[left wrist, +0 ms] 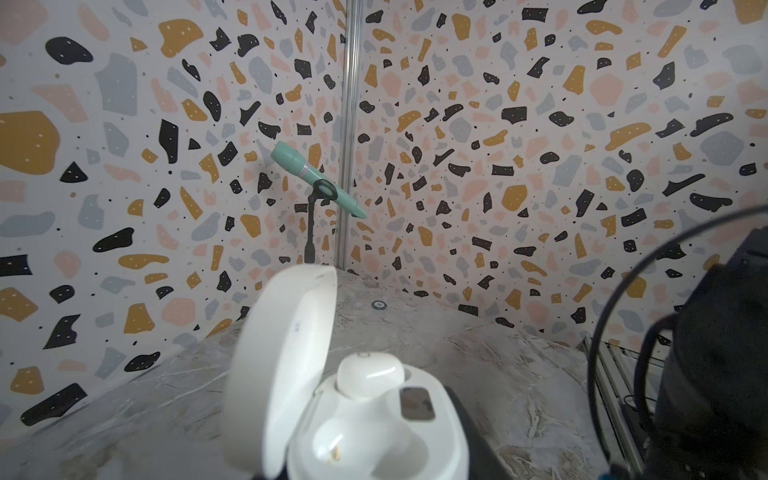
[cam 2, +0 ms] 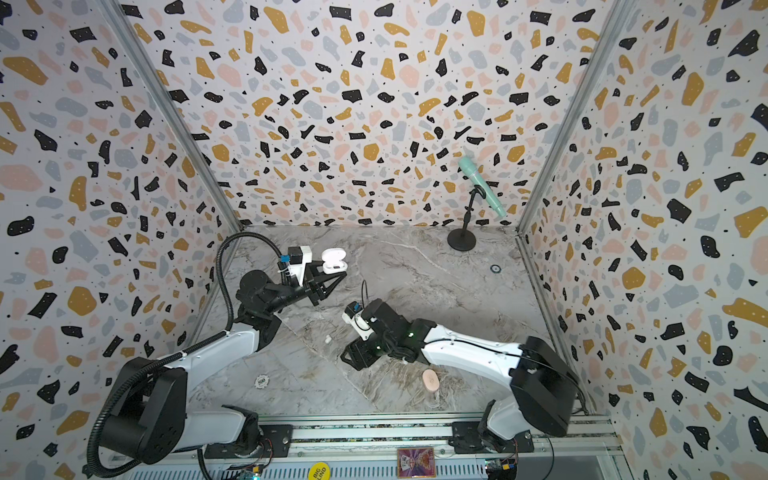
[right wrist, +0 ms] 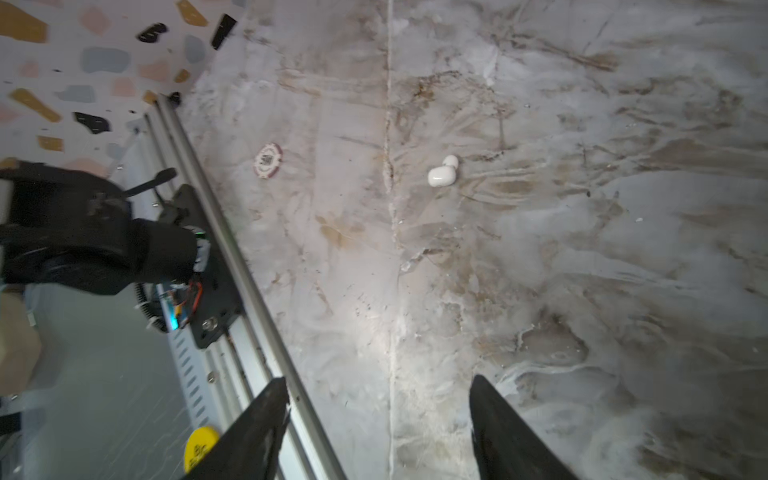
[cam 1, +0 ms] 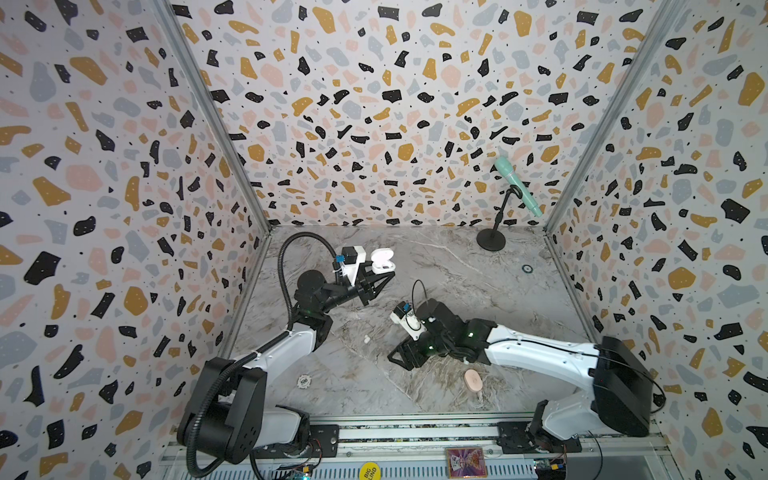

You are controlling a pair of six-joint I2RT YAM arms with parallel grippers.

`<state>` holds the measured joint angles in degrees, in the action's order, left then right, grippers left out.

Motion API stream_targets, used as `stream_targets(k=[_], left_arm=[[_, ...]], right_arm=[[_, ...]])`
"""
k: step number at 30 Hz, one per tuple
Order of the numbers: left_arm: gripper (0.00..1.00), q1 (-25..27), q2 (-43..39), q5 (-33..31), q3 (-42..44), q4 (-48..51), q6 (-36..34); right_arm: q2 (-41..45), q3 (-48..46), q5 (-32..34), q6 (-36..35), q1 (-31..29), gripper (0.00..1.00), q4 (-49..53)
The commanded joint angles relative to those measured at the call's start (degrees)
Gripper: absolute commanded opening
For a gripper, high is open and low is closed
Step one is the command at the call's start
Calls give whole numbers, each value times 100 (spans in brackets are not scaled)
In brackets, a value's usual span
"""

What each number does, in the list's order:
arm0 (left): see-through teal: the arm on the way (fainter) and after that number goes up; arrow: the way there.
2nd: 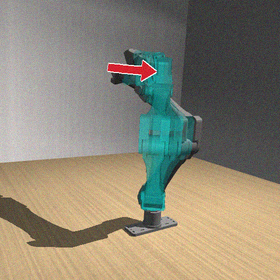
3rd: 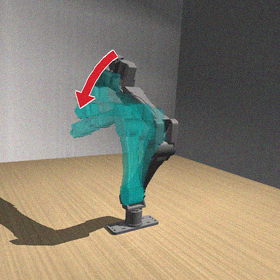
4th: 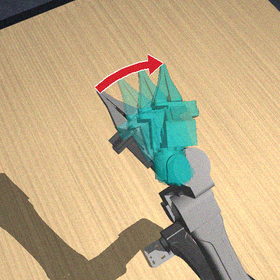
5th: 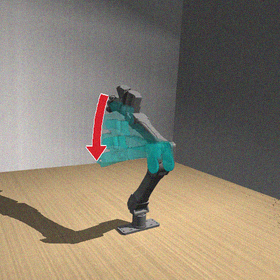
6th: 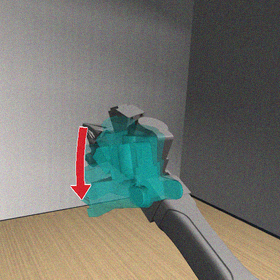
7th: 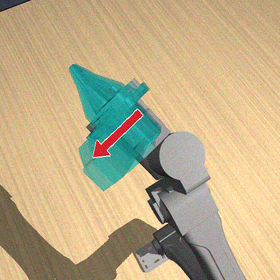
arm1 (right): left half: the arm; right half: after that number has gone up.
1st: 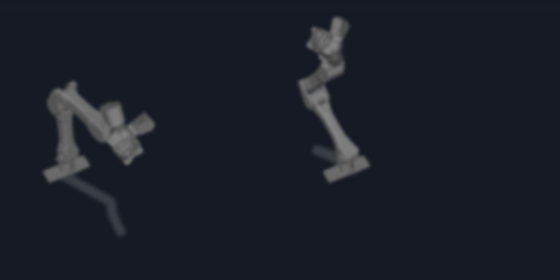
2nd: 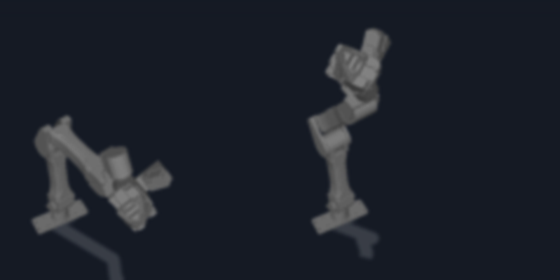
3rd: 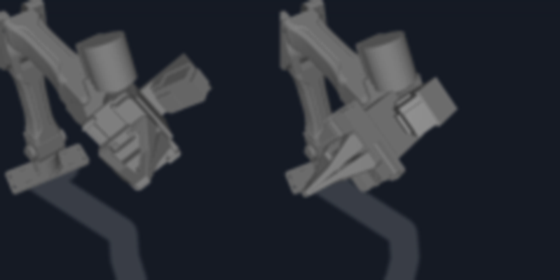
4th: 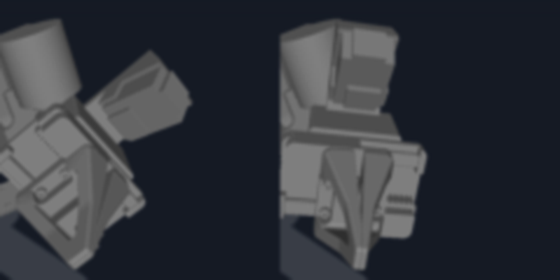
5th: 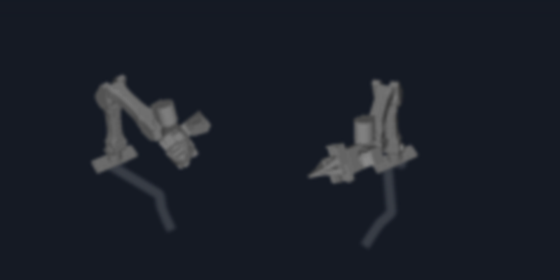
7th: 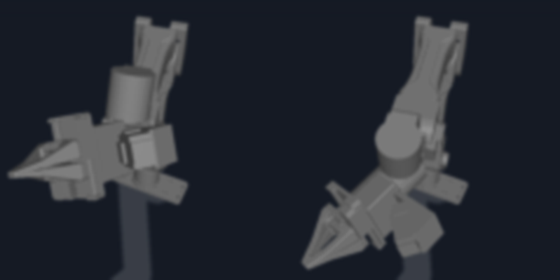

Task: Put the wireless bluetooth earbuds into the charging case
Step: 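Move the right gripper down over the second white earbud on the table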

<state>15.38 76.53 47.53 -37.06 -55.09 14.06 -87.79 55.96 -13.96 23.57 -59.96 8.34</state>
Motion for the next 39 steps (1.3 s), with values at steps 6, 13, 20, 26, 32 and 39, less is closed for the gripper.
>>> stream_targets(k=[6,13,20,26,32,39], left_arm=[[32,-393,3,186,-413,175,-350],[32,-551,137,253,-609,277,-376],[32,-580,280,272,-667,293,-393],[32,-606,359,257,-676,252,-404],[32,-638,430,285,-750,236,-402],[32,-702,434,379,-785,244,-382]], right_arm=[[-1469,1398,1545,-23,-297,70,213],[-2457,2249,1662,-652,-227,71,653],[-3003,2862,1737,-982,-150,71,847],[-3272,3137,1648,-1147,-71,71,1021],[-3511,3413,1596,-1193,-68,71,1209],[-3520,3405,1914,-1156,-29,72,1451]])
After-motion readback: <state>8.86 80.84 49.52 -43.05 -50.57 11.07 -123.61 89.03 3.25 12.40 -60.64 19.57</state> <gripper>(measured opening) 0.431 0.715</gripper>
